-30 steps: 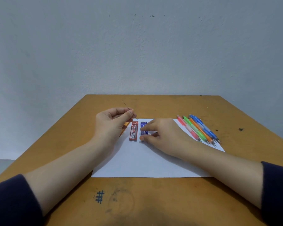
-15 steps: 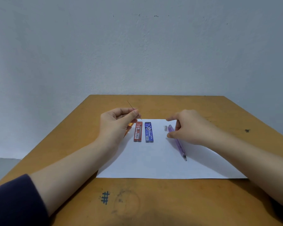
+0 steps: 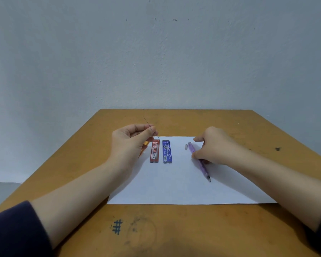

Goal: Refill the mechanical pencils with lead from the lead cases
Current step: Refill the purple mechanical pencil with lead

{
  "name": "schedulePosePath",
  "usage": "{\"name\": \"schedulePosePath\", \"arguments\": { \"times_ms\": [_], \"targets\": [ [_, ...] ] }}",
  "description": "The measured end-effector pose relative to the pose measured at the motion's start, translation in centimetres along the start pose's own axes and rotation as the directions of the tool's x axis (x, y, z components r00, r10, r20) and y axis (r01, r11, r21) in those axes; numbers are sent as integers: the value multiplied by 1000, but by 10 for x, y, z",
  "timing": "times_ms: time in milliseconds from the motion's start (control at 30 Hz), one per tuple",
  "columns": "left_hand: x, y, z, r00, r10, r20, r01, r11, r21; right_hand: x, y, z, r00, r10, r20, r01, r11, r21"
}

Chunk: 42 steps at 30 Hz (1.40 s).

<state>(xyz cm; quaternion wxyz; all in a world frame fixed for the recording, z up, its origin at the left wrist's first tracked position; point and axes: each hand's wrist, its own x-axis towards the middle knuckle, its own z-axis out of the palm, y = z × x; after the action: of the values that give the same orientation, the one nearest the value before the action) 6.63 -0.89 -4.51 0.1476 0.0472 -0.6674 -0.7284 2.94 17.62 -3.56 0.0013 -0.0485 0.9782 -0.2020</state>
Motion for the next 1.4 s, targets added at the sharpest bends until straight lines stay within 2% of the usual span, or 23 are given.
{"name": "schedulePosePath", "arguments": {
  "times_ms": [167, 367, 500, 633, 767, 900, 1000, 1133, 1300, 1400],
  "targets": [
    [1, -1, 0, 1000, 5, 9, -5, 1000, -20, 1, 1, 0, 999, 39, -19, -37, 996, 80],
    [3, -3, -1, 1000, 3, 12, -2, 1000, -14, 0, 0, 4, 997, 61, -45, -62, 998, -29],
    [3, -4, -1, 1000, 21, 15, -20, 1000, -6, 0, 2, 4, 998, 57, -34, -58, 998, -19],
    [3, -4, -1, 1000, 28, 6, -28, 999, 17, 2, 1, 2, 995, 59, -81, -54, 997, 53],
    [4, -4, -1, 999, 35, 7, -35, 999, 17, 3, 0, 2, 992, -39, -122, 61, 982, 177],
    [6, -6, -2, 999, 53, 12, -53, 998, 37, -1, -1, 3, 961, -170, -216, 217, 952, 214],
    [7, -7, -3, 996, 74, 40, -77, 995, 70, -1, 0, 5, 910, -267, -316, 326, 934, 149],
    [10, -12, -4, 989, 125, 73, -134, 982, 134, 1, 2, 7, 859, -329, -392, 391, 916, 88],
    [18, -15, -8, 980, 193, 57, -201, 953, 227, 5, 6, 10, 813, -389, -433, 451, 892, 46],
    [24, -14, -11, 967, 241, 83, -254, 900, 354, 9, 9, 15, 778, -438, -450, 500, 866, 20]
  ]
}}
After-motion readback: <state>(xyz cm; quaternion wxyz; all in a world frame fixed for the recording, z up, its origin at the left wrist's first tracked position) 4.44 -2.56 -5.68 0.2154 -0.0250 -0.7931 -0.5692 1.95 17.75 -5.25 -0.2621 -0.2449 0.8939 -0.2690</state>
